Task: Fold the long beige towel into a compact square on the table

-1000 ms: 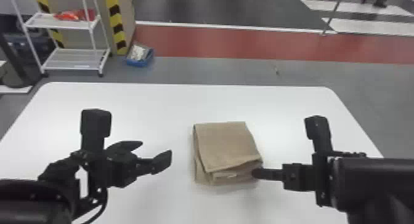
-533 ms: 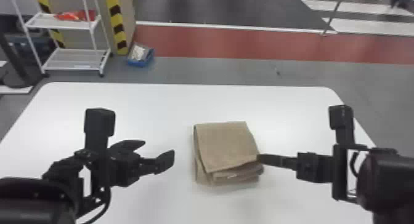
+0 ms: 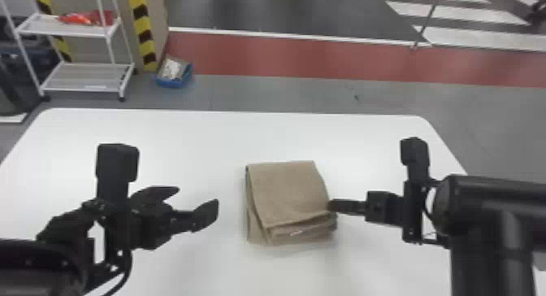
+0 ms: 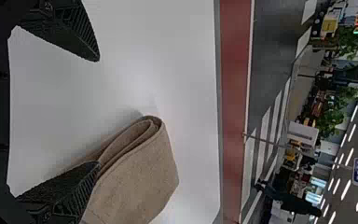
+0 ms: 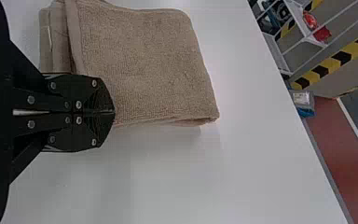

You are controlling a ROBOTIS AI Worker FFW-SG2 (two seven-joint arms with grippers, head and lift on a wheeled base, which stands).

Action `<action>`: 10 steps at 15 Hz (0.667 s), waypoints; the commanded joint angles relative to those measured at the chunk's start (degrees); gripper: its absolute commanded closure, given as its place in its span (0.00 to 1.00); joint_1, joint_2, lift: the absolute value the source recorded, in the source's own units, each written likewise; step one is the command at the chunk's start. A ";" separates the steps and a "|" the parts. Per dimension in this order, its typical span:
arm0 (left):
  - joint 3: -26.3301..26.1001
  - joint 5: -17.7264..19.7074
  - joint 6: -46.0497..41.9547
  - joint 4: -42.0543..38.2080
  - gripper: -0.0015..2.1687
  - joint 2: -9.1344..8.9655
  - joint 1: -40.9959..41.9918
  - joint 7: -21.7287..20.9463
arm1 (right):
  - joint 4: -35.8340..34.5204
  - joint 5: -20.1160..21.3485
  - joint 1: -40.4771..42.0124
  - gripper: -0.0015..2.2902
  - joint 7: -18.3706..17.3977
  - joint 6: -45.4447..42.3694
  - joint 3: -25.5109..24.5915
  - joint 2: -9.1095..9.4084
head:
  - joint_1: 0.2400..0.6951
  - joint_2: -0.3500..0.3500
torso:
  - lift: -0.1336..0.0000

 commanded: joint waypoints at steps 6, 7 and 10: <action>-0.01 -0.43 0.00 0.38 0.05 -0.06 -0.18 0.00 | -3.42 -5.82 0.60 0.93 0.42 0.12 -3.22 0.05 | 1.00 0.30 | 0.07; 0.08 -0.51 0.00 0.29 0.05 -0.06 0.00 0.00 | -6.41 -7.23 1.74 0.91 0.69 0.12 -4.18 0.05 | 1.00 0.30 | 0.07; 0.26 -0.43 -0.18 0.11 0.05 -0.15 0.09 0.09 | -13.18 -10.48 7.81 0.06 -0.63 -8.44 -6.73 0.05 | 1.00 0.31 | 0.07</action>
